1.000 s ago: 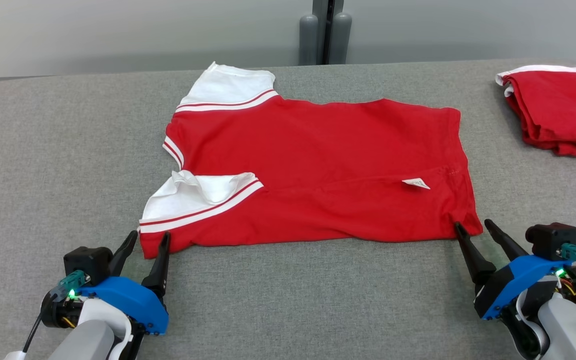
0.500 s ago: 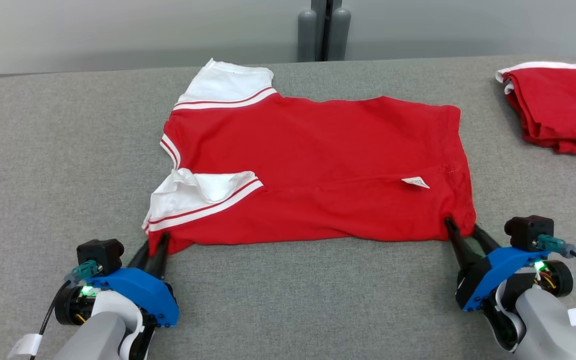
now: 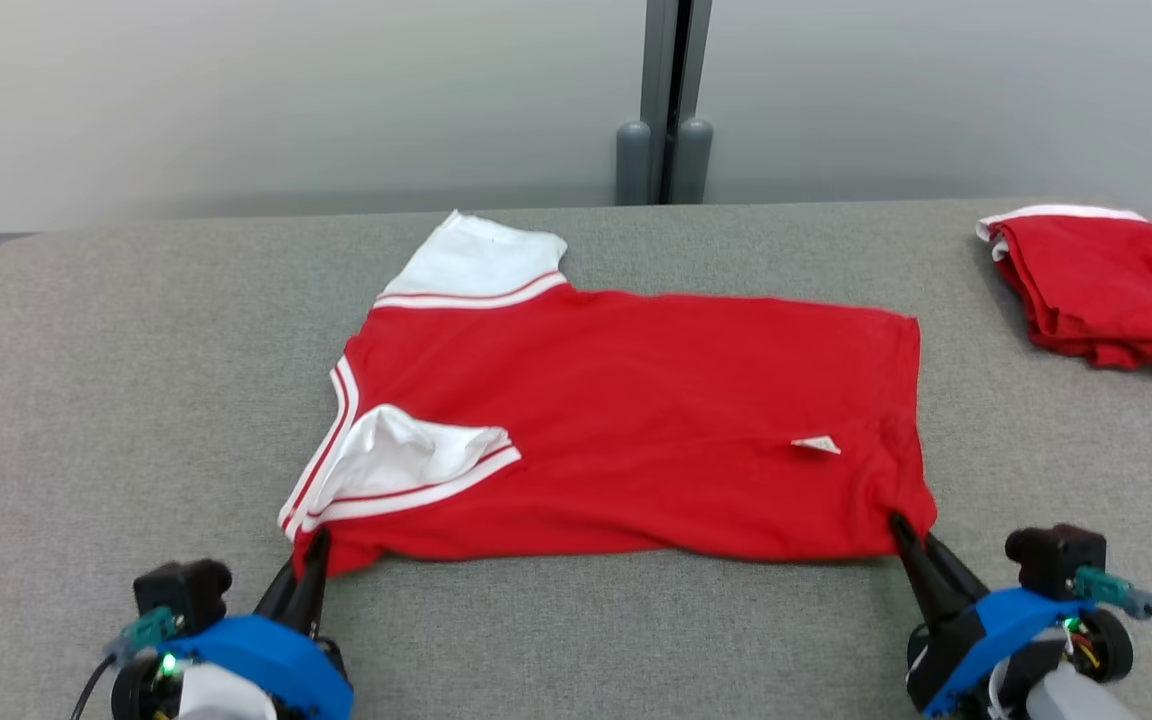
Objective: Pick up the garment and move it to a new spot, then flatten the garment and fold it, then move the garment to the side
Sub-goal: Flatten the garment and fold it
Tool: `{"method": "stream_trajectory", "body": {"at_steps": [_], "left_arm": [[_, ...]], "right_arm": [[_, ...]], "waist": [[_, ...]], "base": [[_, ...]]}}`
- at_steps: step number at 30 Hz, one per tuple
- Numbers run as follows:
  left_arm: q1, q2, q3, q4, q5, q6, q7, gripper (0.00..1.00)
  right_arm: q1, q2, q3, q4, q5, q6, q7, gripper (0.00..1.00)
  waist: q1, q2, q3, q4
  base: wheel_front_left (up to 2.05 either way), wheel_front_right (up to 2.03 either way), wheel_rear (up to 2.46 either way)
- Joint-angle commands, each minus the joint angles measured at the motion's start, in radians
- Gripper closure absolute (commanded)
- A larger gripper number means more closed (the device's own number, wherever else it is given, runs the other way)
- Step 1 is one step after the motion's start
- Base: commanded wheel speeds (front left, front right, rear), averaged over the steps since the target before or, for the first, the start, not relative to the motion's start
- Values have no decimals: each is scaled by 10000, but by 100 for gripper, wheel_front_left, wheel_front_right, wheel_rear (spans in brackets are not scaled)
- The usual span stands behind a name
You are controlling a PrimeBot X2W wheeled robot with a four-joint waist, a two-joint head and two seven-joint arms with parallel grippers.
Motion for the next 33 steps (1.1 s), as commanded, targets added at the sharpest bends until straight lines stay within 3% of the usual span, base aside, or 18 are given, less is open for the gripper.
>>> {"method": "stream_trajectory", "body": {"at_steps": [1, 10, 17, 18, 19, 20, 26, 33], "left_arm": [[308, 97, 137, -173, -25, 126, -65, 100], [2867, 519, 799, -2631, -198, 1171, -67, 100], [4018, 852, 653, -4122, -140, 1893, 316, 100], [4062, 892, 620, -4253, -50, 1971, 325, 84], [4065, 873, 628, -4344, -20, 2056, 291, 25], [4089, 839, 659, -4409, -22, 2123, 271, 0], [3864, 815, 916, -4804, 488, 2313, 22, 0], [3594, 492, 1904, -5628, 1777, 2462, -59, 0]], "right_arm": [[256, -91, 30, -134, 17, 5, -42, 100], [2481, -482, -501, -1872, -7, 4, -64, 100], [3864, -414, -1158, -3016, -245, 4, 726, 100], [3968, -373, -1220, -3153, -324, 4, 879, 82], [4021, -341, -1313, -3273, -377, 4, 975, 47], [4093, -295, -1424, -3360, -465, 4, 1073, 0], [4211, 20, -2151, -3903, -1189, 5, 1077, 0], [3831, 181, -2761, -4864, -1843, 5, 526, 0]], "waist": [[1, 1, -59, 2], [1, 1, -490, 308], [1, 1, -617, 381], [1, 1, -620, 365], [1, 1, -634, 354], [1, 1, -646, 344], [1, 1, -702, 202], [1, 1, -775, -34]], "base": [[0, 0, 0], [0, 0, 0], [0, 0, 0], [0, 0, 0], [0, 0, 0], [0, 0, 0], [0, 0, 0], [0, 0, 0]]}}
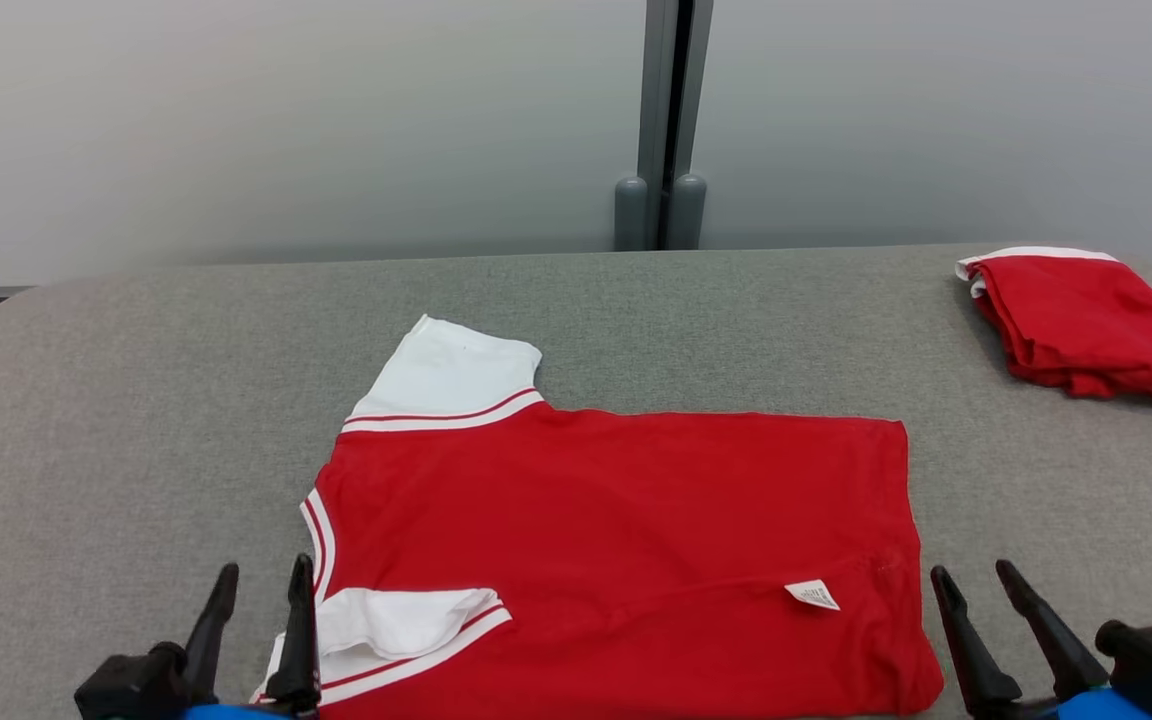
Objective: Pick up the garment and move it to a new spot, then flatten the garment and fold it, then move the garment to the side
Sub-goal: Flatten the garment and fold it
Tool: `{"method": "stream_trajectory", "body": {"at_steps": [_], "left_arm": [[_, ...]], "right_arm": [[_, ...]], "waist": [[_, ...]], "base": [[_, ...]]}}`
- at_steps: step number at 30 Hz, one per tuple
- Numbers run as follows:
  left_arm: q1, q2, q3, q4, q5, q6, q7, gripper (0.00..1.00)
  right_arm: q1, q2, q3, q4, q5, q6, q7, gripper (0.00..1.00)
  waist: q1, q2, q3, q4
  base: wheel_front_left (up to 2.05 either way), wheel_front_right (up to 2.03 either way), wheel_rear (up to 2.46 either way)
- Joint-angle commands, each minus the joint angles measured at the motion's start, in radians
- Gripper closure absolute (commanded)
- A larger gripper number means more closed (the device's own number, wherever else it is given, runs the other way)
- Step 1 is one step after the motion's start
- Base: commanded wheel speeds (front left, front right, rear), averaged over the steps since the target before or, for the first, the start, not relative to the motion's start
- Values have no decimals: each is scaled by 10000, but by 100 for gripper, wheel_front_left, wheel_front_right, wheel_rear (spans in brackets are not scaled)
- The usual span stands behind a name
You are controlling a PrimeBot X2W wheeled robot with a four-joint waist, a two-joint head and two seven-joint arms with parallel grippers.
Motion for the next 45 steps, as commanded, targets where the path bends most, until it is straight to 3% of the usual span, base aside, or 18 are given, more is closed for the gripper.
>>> {"method": "stream_trajectory", "body": {"at_steps": [1, 10, 18, 25, 45], "left_arm": [[-166, -131, 253, -184, 326, 18, -33, 0], [-413, -1225, 1951, -801, 2262, -575, -39, 0], [-555, -1636, 2722, -302, 3888, -993, -40, 0], [-368, -1935, 3359, 380, 4577, -1374, -39, 0], [-403, -2369, 3842, 901, 5340, -1860, -41, 0]], "right_arm": [[-227, 92, -94, -164, -187, 5, -134, 0], [-747, 837, -537, -791, -1263, 4, -632, 0], [-696, 1570, -1146, -842, -2054, 4, -691, 0], [-352, 1912, -1388, -654, -2376, 5, -695, 0], [-140, 2064, -1605, -191, -2774, 4, -696, 0]], "waist": [[0, 1, -35, -61], [0, 1, -188, -293], [0, 1, -291, -375], [0, 1, -357, -410], [0, 1, -482, -387]], "base": [[0, 0, 0], [0, 0, 0], [0, 0, 0], [0, 0, 0], [0, 0, 0]]}}
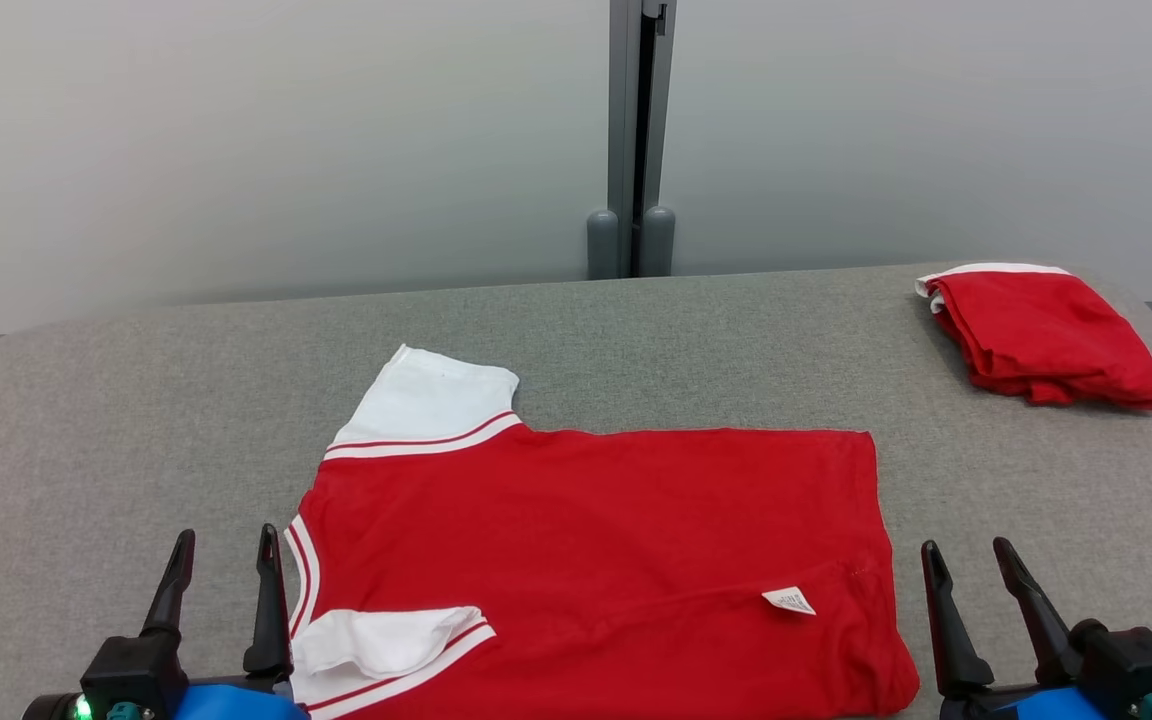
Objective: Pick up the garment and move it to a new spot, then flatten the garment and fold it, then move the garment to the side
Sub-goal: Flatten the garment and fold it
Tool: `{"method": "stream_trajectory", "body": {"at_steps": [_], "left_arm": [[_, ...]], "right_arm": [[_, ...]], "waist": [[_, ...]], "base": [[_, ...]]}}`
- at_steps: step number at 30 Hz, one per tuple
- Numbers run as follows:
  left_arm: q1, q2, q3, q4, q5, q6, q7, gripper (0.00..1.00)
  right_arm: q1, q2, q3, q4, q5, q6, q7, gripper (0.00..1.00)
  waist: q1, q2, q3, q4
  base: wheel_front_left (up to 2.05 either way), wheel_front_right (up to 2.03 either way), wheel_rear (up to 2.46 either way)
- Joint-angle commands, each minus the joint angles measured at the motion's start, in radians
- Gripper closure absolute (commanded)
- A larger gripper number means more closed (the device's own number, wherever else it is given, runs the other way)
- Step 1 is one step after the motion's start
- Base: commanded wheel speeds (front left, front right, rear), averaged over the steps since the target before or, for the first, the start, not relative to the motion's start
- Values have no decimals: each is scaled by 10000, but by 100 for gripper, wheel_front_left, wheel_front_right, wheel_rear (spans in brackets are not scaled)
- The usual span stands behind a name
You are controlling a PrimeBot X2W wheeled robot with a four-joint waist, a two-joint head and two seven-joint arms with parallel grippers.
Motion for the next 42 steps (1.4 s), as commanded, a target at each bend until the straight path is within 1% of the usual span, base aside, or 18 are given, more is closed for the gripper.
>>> {"method": "stream_trajectory", "body": {"at_steps": [1, 12, 16, 22, 25, 29, 32, 36, 40, 42], "left_arm": [[-61, -1, 30, 24, 45, -52, -39, 0], [-202, -87, 204, 263, 248, -238, -38, 0], [-623, -19, 249, 579, 173, -342, -40, 0], [-2173, 368, 85, 1276, 14, -572, -38, 0], [-3382, 741, -186, 1773, -77, -632, 1, 0], [-5067, 1210, -526, 2422, -419, -697, 393, 0], [-6244, 1531, -1098, 2798, -837, -707, 727, 0], [-7633, 2078, -2200, 3297, -1734, -682, 1471, 0], [-8843, 2674, -3287, 3849, -2565, -683, 2168, 0], [-9318, 2940, -3851, 4127, -2940, -684, 2493, 0]], "right_arm": [[87, 11, -29, 34, -67, 4, -46, 0], [-50, -4, -49, 250, -24, 2, -46, 0], [-373, -33, -109, 471, 97, 4, -45, 0], [-1520, -482, 267, 995, 72, 4, 71, 0], [-2505, -807, 515, 1215, 80, 4, 315, 0], [-3750, -1147, 774, 1529, 196, 2, 663, 0], [-4606, -1294, 997, 1782, 326, 4, 1012, 0], [-5558, -1409, 1401, 2058, 469, 2, 1465, 0], [-6287, -1404, 1786, 2246, 621, 2, 1692, 0], [-6602, -1386, 1906, 2303, 690, 2, 1630, 0]], "waist": [[0, 0, -5, -4], [0, 0, -8, -19], [0, 0, 67, -33], [0, 0, 405, -148], [0, 0, 891, -288], [0, 0, 1633, -465], [0, 0, 2222, -604], [0, 0, 3064, -770], [0, 0, 3866, -953], [0, 0, 4203, -1019]], "base": [[0, 0, 0], [0, 0, 0], [0, 0, 0], [0, 0, 0], [0, 0, 0], [0, 0, 0], [0, 0, 0], [0, 0, 0], [0, 0, 0], [0, 0, 0]]}}
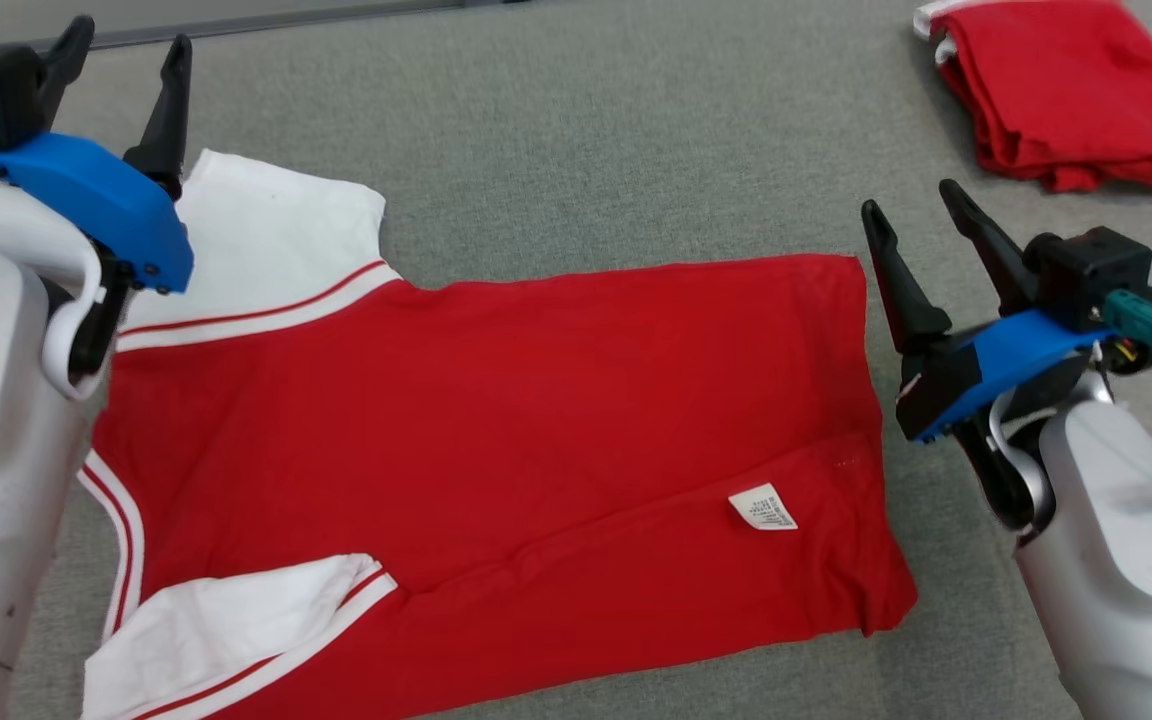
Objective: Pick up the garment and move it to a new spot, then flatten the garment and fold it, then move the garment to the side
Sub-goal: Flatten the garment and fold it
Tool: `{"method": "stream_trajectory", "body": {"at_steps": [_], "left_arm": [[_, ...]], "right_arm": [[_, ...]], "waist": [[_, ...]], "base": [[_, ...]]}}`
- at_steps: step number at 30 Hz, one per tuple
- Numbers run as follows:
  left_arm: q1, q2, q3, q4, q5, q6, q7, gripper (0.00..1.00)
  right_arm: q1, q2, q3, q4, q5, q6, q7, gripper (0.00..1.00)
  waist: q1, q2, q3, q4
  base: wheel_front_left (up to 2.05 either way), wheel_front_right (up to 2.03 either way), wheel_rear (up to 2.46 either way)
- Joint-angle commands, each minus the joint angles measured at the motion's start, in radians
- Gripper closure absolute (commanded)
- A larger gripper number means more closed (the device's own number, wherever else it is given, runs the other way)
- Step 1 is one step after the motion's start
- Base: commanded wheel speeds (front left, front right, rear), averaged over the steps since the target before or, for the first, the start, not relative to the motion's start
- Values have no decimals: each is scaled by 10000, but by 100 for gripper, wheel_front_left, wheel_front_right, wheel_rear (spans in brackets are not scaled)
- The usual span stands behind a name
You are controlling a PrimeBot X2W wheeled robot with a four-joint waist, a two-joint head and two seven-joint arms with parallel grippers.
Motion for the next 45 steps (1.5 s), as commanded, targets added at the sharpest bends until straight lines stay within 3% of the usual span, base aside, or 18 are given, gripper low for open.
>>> {"method": "stream_trajectory", "body": {"at_steps": [1, 9, 24, 25, 27, 28, 45], "left_arm": [[-318, 173, -220, 166, -214, -10, 113, 0], [-1284, 622, -1783, 1170, -1728, -11, 1123, 0], [-1296, 949, -3468, 1668, -4382, -12, 2915, 0], [-1312, 992, -3559, 1650, -4467, -12, 2942, 18], [-1341, 1075, -3712, 1681, -4592, -12, 2951, 95], [-1361, 1099, -3785, 1689, -4654, -12, 2884, 100], [-1436, 1248, -4644, 1257, -5369, -12, 1501, 100]], "right_arm": [[-292, -11, 76, 41, 41, 2, -77, 0], [-1011, 26, 500, 378, 240, 2, -337, 0], [-1605, -13, 1048, 947, 489, 2, -656, 0], [-1638, -30, 1068, 974, 510, 2, -652, 0], [-1706, -55, 1140, 1024, 515, 2, -649, 0], [-1714, -72, 1216, 1040, 544, 2, -615, 0], [-485, -1094, 2087, 369, 1988, 2, 851, 0]], "waist": [[-4, -5, 338, 116], [-4, -5, 1186, -106], [-4, -5, 1531, -465], [-4, -5, 1523, -469], [-4, -5, 1493, -481], [-4, -5, 1471, -480], [-4, -5, 911, -226]], "base": [[0, 0, 0], [0, 0, 0], [0, 0, 0], [0, 0, 0], [0, 0, 0], [0, 0, 0], [0, 0, 0]]}}
